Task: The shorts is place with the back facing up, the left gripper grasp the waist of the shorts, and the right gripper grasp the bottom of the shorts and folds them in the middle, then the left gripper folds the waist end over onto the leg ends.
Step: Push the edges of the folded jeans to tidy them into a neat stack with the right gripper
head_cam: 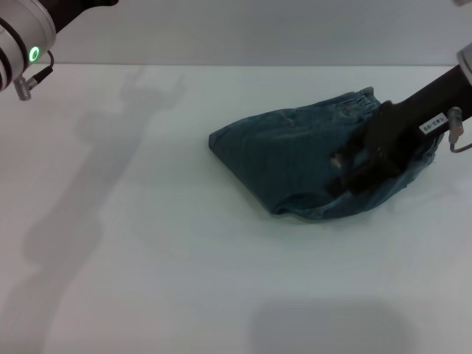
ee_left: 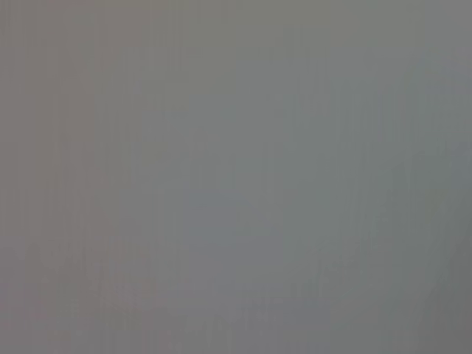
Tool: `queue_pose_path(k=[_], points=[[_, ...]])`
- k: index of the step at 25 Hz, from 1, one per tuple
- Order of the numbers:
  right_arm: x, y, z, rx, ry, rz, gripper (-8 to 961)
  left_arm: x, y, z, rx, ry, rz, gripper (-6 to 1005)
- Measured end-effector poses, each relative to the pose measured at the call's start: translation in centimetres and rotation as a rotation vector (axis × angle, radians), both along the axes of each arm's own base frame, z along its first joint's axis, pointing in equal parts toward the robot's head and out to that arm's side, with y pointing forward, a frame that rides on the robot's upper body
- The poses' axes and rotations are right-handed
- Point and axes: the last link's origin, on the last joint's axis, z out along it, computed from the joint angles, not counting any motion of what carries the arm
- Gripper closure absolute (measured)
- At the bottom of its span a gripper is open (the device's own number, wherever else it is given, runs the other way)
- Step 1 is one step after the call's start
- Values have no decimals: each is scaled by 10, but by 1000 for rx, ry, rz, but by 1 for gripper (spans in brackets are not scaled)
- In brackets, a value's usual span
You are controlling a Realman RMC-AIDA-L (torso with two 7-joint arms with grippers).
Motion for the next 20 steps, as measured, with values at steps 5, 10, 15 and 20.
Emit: queue_pose_path(k=[5,10,15,20], points=[[8,1,-20,-98,-105,-46,375,-1,-1,-3,-6,-2,4,152],[20,1,-42,-95,-153,-50,374,-4,-2,-4,-8,-6,14,152],[26,-2,-64,-58,-155,-30,374,-8,-2,-6,-9,-11,28,152],[34,0,-77,-32,-166,-36,375,-10,-2,-5,2,-16,33,152]])
